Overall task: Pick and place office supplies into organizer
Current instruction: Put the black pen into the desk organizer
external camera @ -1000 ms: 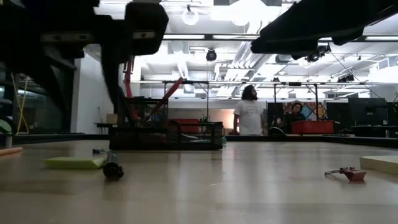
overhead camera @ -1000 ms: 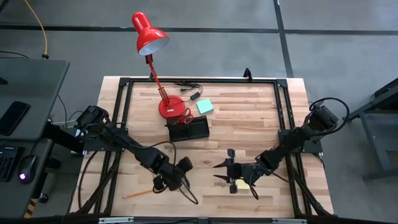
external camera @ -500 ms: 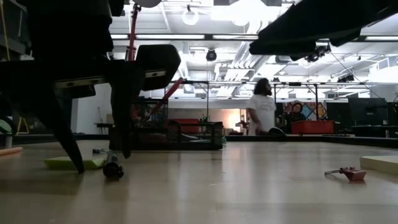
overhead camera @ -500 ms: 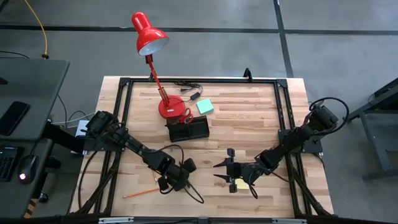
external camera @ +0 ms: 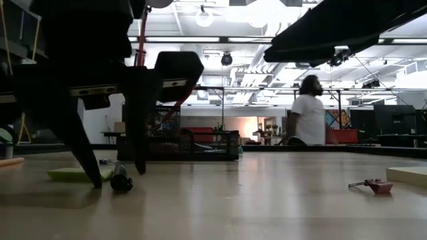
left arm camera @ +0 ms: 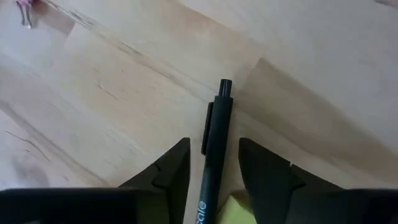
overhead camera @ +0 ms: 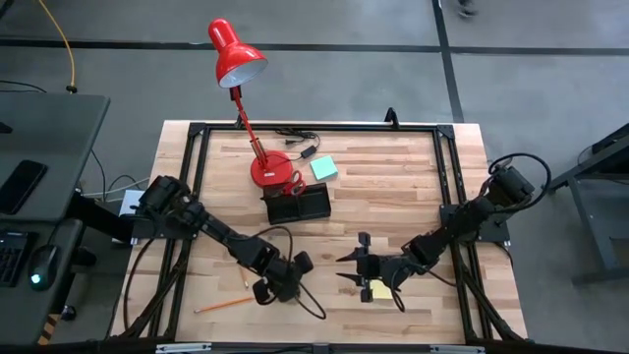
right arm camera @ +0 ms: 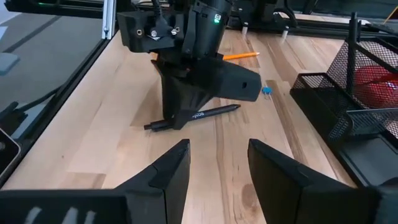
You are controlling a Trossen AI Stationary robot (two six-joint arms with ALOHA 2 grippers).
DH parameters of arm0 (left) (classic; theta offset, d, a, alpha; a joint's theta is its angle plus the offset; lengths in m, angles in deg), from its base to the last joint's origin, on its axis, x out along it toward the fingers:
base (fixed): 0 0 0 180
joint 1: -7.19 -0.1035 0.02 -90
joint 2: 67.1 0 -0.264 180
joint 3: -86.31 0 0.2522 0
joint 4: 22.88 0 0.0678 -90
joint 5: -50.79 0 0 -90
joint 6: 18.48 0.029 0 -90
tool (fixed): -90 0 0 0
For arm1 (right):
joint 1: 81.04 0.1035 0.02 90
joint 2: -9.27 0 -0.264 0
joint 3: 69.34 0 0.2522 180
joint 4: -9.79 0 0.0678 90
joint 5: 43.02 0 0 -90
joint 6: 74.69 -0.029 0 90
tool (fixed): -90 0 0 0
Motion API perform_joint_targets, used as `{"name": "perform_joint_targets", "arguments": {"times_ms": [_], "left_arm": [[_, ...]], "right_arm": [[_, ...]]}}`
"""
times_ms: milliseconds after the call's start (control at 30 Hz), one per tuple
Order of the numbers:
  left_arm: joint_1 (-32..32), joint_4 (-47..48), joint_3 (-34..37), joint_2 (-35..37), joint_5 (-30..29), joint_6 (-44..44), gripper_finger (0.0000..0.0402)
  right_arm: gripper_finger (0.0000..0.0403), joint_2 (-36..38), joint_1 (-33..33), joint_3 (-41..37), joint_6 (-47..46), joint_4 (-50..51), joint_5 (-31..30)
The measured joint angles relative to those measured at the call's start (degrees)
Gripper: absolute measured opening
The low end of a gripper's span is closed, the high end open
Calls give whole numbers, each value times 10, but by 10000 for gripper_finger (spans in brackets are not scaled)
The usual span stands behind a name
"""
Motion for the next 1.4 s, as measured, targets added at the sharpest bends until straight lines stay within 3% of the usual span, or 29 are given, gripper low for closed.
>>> {"name": "perform_joint_targets", "arguments": {"times_ms": [233,767,933,1100,1400], "left_arm": [[-29,9,0,-1,27,-36,16],[-26,14,-14,3,-58,-31,1],[-26,33,-42,3,-90,-27,1],[-25,68,-72,4,-158,-33,1],[-21,88,-81,63,-186,-25,1]], "right_arm": [[152,0,0,0,0,0,0],[152,0,0,0,5,1,-4],[152,0,0,0,15,4,-36],[152,0,0,0,26,5,-63],[152,0,0,0,-10,70,-130]]}}
